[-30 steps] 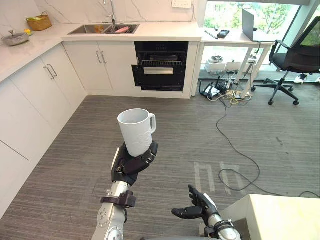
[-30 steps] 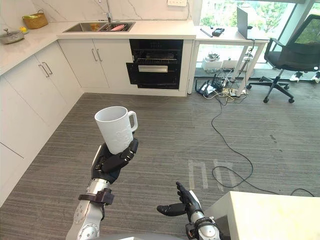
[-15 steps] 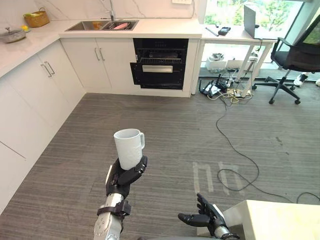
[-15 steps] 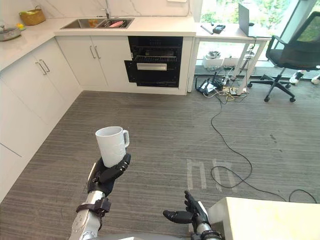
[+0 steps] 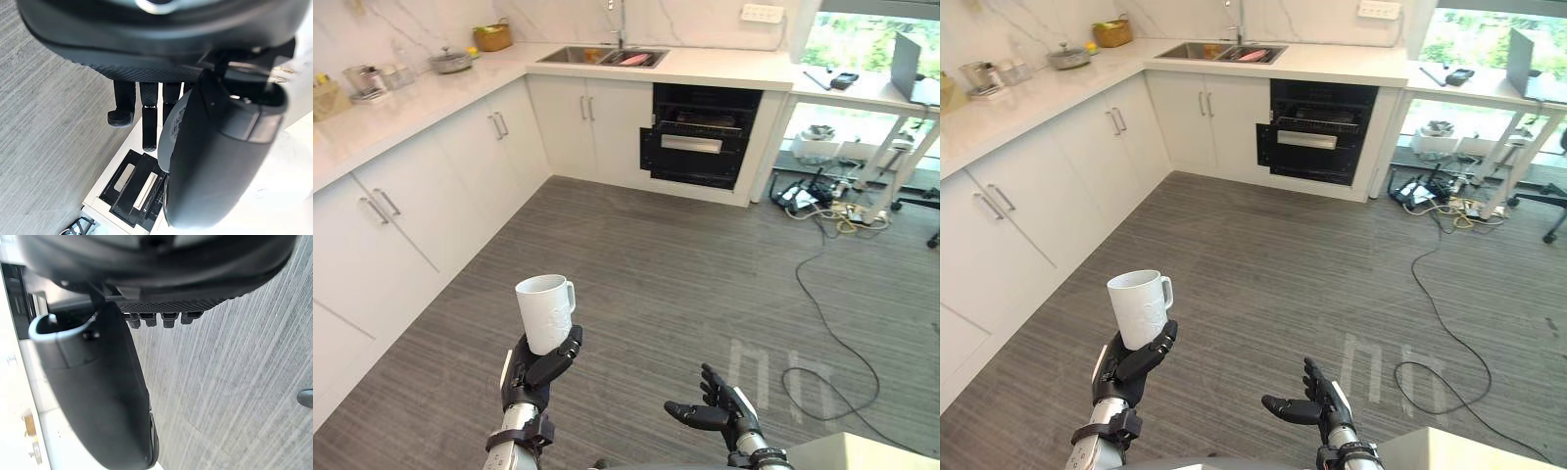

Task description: Walk over to the sink, pick up the cup, carry it to the dishwasher, place the cup inside the dishwasher, then close the dishwasher door

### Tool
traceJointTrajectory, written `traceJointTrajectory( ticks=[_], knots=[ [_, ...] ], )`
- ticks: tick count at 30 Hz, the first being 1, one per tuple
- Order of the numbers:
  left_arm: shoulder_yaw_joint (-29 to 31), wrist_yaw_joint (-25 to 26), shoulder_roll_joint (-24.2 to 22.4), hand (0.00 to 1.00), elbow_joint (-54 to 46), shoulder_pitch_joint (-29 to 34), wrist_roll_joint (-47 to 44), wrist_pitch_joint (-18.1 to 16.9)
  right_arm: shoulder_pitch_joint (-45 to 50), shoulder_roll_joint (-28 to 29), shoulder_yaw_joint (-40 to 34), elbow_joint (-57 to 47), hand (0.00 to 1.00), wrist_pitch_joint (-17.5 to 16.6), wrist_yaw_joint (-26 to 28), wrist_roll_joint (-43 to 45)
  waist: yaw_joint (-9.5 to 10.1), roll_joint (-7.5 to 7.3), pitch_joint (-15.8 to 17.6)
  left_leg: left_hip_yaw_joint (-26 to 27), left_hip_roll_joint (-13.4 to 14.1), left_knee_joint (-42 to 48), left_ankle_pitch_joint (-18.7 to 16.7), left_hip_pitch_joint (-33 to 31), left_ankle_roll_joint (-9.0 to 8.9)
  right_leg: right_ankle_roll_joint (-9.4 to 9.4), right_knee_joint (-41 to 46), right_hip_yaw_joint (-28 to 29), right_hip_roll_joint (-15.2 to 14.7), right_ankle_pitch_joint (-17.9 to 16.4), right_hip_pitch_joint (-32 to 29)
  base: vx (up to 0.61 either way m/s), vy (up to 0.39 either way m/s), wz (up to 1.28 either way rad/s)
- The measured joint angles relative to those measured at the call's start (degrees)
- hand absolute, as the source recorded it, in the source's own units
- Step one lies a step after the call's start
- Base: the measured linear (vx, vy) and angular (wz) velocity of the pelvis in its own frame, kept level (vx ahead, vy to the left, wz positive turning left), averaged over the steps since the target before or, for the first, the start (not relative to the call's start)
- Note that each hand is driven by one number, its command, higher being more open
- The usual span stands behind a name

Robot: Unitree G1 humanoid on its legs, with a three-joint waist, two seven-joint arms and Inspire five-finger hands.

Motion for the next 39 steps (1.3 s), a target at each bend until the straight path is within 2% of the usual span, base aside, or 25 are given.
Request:
traceJointTrajectory(
  ticks=[2,5,8,9,10,11,12,14,16,17,19,21,23,24,26,28,30,31,32,33,35,36,37,38,39],
  knots=[
    [-0.1,-0.1,0.0,0.0,0.0,0.1,0.0,0.0,-0.2,0.2,0.0,0.0,1.0,0.0,0.1,0.0,0.08,-0.16,0.1,0.4,-0.8,1.7,-1.0,-0.4,0.55,0.7,1.4,0.4,-1.2,-0.6,-0.2,0.11,0.098,-0.07],
    [-0.7,-0.4,-0.6,0.0,0.0,-0.2,0.0,-0.1,-0.3,-0.1,-0.5,-0.3,1.0,0.0,0.1,0.0,-0.09,-0.38,0.3,0.8,-1.9,6.8,-5.8,-2.1,1.36,1.64,6.6,0.9,-4.0,-1.6,-1.9,0.11,0.122,-0.04],
    [-1.5,-1.3,-1.0,0.0,-1.0,-0.9,0.1,-0.1,0.2,-0.2,-1.7,-0.9,1.0,0.0,-0.2,-0.1,-0.3,-0.83,0.7,0.1,-2.9,10.3,-8.3,-1.5,2.69,1.33,24.3,1.0,-8.6,-1.4,-8.1,0.11,0.134,0.13],
    [-1.9,-1.4,-0.7,0.0,-2.0,-1.0,0.0,-0.1,0.7,-0.2,-1.7,-1.8,1.0,0.0,-0.4,-0.1,-0.6,-2.06,1.2,-0.8,-4.2,11.6,-9.4,-1.2,3.39,-0.78,31.4,1.3,-11.2,-0.2,-10.5,0.13,0.105,0.39],
    [-2.4,-1.5,-0.7,0.0,-2.3,-1.1,0.0,-0.1,1.7,-0.4,-1.7,-2.6,1.0,-0.2,-0.7,-0.1,-1.05,-2.32,1.4,-2.2,-4.8,12.4,-10.0,-0.6,4.04,-4.16,36.6,2.8,-12.0,2.4,-12.5,0.15,0.099,0.51],
    [-2.5,-1.6,-0.8,0.0,-2.4,-1.0,0.0,-0.1,2.3,-0.5,-1.7,-2.8,1.0,-0.4,-1.0,-0.1,-1.45,-1.93,1.6,-3.0,-4.9,12.9,-10.4,-0.5,4.3,-3.53,38.3,4.4,-11.7,1.7,-13.5,0.19,0.092,0.69],
    [-3.0,-1.7,-0.7,0.0,-2.4,-1.0,-0.3,-0.1,3.5,-0.2,-1.4,-3.2,1.0,-0.7,-1.3,-0.1,-1.99,-2.1,1.6,-4.7,-5.0,13.6,-10.9,-0.2,4.65,-2.02,39.2,6.4,-9.9,-1.1,-14.4,0.2,0.061,0.66],
    [-3.1,-1.7,-0.2,0.0,-2.5,-1.0,-0.6,-0.3,5.6,0.0,0.4,-4.7,1.0,-1.2,-1.3,-0.1,-2.0,-2.34,2.1,-6.8,-5.0,13.7,-11.8,0.8,4.71,-1.84,36.6,7.5,-6.4,-5.6,-16.4,0.19,0.025,0.54],
    [-3.4,-1.7,0.1,0.0,-2.5,-0.9,-0.6,-0.3,5.8,0.2,0.7,-5.2,1.0,-1.6,-1.1,-0.2,-1.66,-2.33,2.4,-7.1,-5.0,13.9,-13.1,1.4,5.0,-2.07,34.7,7.3,-5.1,-6.5,-18.1,0.14,-0.028,0.13],
    [-4.0,-1.7,0.3,0.0,-2.5,-1.0,-0.6,-0.3,5.8,0.2,0.9,-6.1,1.0,-1.7,-0.9,-0.1,-1.57,-2.17,2.8,-7.4,-4.5,15.7,-15.5,1.9,5.17,-2.08,32.3,7.3,-3.9,-6.6,-20.7,0.17,-0.074,0.09],
    [-5.3,-1.9,0.8,0.0,-2.6,-1.0,-0.6,-0.8,5.8,0.1,1.3,-6.9,1.0,-2.4,-0.6,0.0,-1.79,-2.19,2.9,-8.4,-3.2,18.9,-18.6,2.1,4.37,-1.77,29.5,7.9,-2.6,-6.3,-24.5,0.18,-0.107,0.23],
    [-6.3,-3.3,1.7,0.0,-2.6,-0.9,-0.6,-1.0,6.5,0.1,1.4,-8.0,1.0,-3.0,0.2,0.2,-1.88,-2.22,3.0,-9.8,-1.4,22.6,-22.3,2.3,2.75,-2.09,25.0,9.3,-0.9,-3.9,-26.5,0.29,-0.183,0.4],
    [-7.4,-4.9,1.9,0.0,-2.5,0.4,-0.6,-2.0,8.0,-0.2,2.4,-9.0,1.0,-3.4,0.7,1.0,-2.4,-3.25,2.5,-11.9,-0.6,26.7,-27.2,3.5,1.14,-4.03,23.0,9.6,-1.1,2.2,-25.8,0.47,-0.282,0.42],
    [-7.3,-5.0,1.1,0.0,-2.5,1.7,-0.6,-2.0,8.5,-0.9,2.6,-9.8,1.0,-3.3,0.7,1.0,-2.35,-2.54,2.0,-11.6,1.1,27.5,-28.4,6.1,0.05,-3.82,25.4,8.7,-0.2,2.2,-24.7,0.43,-0.204,0.16],
    [-7.7,-5.3,-0.7,0.0,-2.6,3.2,-0.6,-2.4,9.0,-1.6,3.0,-11.1,1.0,-3.2,0.8,1.2,-3.0,-0.97,1.2,-9.7,4.1,34.7,-27.9,4.4,0.4,-4.81,25.8,6.6,1.6,-0.6,-22.3,0.59,-0.261,0.19],
    [-8.0,-5.3,-2.5,0.0,-3.9,4.1,-0.6,-3.4,9.2,-2.1,3.1,-12.8,1.0,-3.2,1.2,1.4,-2.84,-0.21,1.3,-8.2,7.0,45.5,-24.1,0.7,0.32,-5.94,25.2,5.9,3.4,-2.7,-19.7,0.51,-0.244,0.04],
    [-8.1,-5.3,-3.4,0.0,-4.7,4.2,-0.6,-3.8,9.0,-2.0,3.3,-14.1,1.0,-3.2,1.3,1.9,-2.46,0.32,1.8,-5.1,12.0,59.5,-15.2,-4.9,0.73,-7.02,21.8,5.6,5.7,-4.1,-15.1,0.42,-0.164,-0.14],
    [-8.2,-5.5,-3.4,0.0,-4.8,4.0,-0.6,-3.8,9.1,-1.9,3.4,-14.5,1.0,-3.2,1.2,2.1,-2.28,0.78,1.7,-3.5,14.4,65.1,-16.0,-7.7,1.03,-8.17,19.3,5.7,6.9,-5.0,-11.8,0.41,-0.124,-0.12],
    [-8.2,-5.7,-3.3,0.0,-4.8,3.9,-0.6,-3.8,9.1,-1.9,3.4,-14.5,1.0,-3.2,1.2,2.1,-2.27,0.74,1.7,-2.8,14.8,66.5,-17.0,-9.0,1.13,-8.14,18.1,5.7,7.1,-5.4,-10.4,0.43,-0.096,-0.06],
    [-8.2,-5.9,-3.2,0.0,-4.7,3.8,-0.6,-3.8,9.1,-2.0,3.5,-14.5,1.0,-3.2,1.1,2.1,-2.12,0.59,1.7,-1.8,14.6,66.5,-19.1,-11.6,0.98,-8.04,15.8,5.8,7.1,-5.8,-8.0,0.33,-0.054,-0.08],
    [-8.0,-5.9,-3.2,0.0,-4.7,3.7,-0.6,-3.8,8.7,-2.5,3.5,-14.4,1.0,-3.2,0.9,2.2,-1.29,0.37,1.6,0.5,12.8,58.9,-22.4,-14.5,0.48,-7.85,12.8,6.4,6.3,-5.9,-5.3,0.32,0.005,-0.1],
    [-7.8,-5.9,-3.2,0.0,-4.7,3.5,-0.6,-3.8,8.4,-2.8,3.4,-14.4,1.0,-3.2,0.8,2.2,-0.93,0.09,1.6,1.6,10.4,50.4,-23.2,-15.9,0.43,-7.46,11.1,6.5,5.1,-5.9,-3.6,0.48,0.109,-0.03],
    [-7.6,-5.9,-3.2,0.0,-4.7,3.3,-0.6,-3.8,8.1,-3.3,3.2,-14.0,1.0,-3.1,0.8,2.2,-0.26,-0.15,1.6,1.8,7.8,41.6,-22.7,-17.3,-0.07,-6.51,9.4,6.7,3.7,-5.4,-1.9,0.49,0.13,-0.01],
    [-7.5,-5.9,-3.2,0.0,-4.7,3.3,-0.6,-3.8,7.9,-3.5,3.2,-13.7,1.0,-3.1,0.8,2.2,0.04,-0.26,1.6,1.7,6.7,37.5,-21.7,-17.9,-0.52,-6.44,8.4,6.8,3.0,-5.3,-0.8,0.5,0.165,-0.09],
    [-7.0,-5.8,-3.2,0.0,-4.9,3.3,-0.6,-3.7,7.4,-3.8,2.9,-13.0,1.0,-3.1,0.7,2.2,0.63,-0.37,1.6,1.4,5.4,30.8,-18.3,-19.2,-1.29,-6.41,6.5,7.1,2.0,-5.3,1.6,0.33,0.131,-0.13]
  ],
)
